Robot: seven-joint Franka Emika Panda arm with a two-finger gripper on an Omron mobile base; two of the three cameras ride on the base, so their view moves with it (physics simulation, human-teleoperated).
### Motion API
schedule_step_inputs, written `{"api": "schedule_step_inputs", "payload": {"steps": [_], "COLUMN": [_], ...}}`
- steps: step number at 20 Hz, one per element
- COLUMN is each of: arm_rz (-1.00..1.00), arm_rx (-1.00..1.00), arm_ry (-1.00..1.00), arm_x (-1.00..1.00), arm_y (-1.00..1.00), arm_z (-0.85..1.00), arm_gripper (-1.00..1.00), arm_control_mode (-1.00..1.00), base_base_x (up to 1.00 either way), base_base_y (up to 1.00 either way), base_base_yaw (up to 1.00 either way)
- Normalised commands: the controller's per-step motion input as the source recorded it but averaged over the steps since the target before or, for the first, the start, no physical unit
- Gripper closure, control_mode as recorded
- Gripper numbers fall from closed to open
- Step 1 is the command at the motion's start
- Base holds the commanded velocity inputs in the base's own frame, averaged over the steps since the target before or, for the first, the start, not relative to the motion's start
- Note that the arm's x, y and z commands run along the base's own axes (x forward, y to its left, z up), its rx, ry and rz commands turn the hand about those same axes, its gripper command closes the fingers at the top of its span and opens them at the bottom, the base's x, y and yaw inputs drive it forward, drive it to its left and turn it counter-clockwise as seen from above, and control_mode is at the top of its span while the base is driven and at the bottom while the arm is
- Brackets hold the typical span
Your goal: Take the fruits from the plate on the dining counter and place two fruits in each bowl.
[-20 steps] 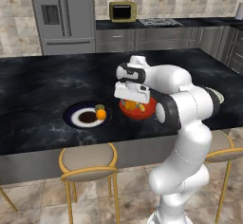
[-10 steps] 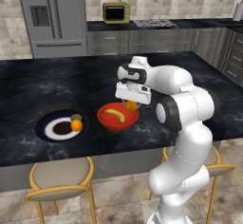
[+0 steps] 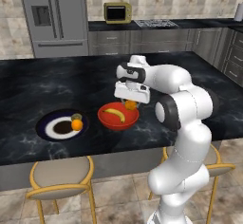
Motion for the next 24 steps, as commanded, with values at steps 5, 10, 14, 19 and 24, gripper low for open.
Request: {"api": "schedule_step_inputs", "payload": {"steps": [5, 10, 14, 19, 24], "arm_rz": [0.0, -0.1, -0.02, -0.01, -0.1], "arm_rx": [0.01, -0.02, -0.1, -0.17, -0.04], "arm_ry": [-0.01, -0.04, -0.1, -0.17, -0.17], "arm_x": [0.0, 0.15, 0.04, 0.01, 0.0], "arm_y": [-0.02, -0.36, -0.58, -0.63, -0.74], "arm_z": [0.0, 0.02, 0.0, 0.0, 0.0], "arm_gripper": [1.0, 1.0, 1.0, 1.0, 1.0], "arm_control_mode": [-1.0, -1.0, -1.0, -1.0, -1.0], "base_base_x": [0.0, 0.0, 0.0, 0.0, 0.0], "base_base_y": [0.0, 0.0, 0.0, 0.0, 0.0], "base_base_yaw": [0.0, 0.0, 0.0, 0.0, 0.0]}}
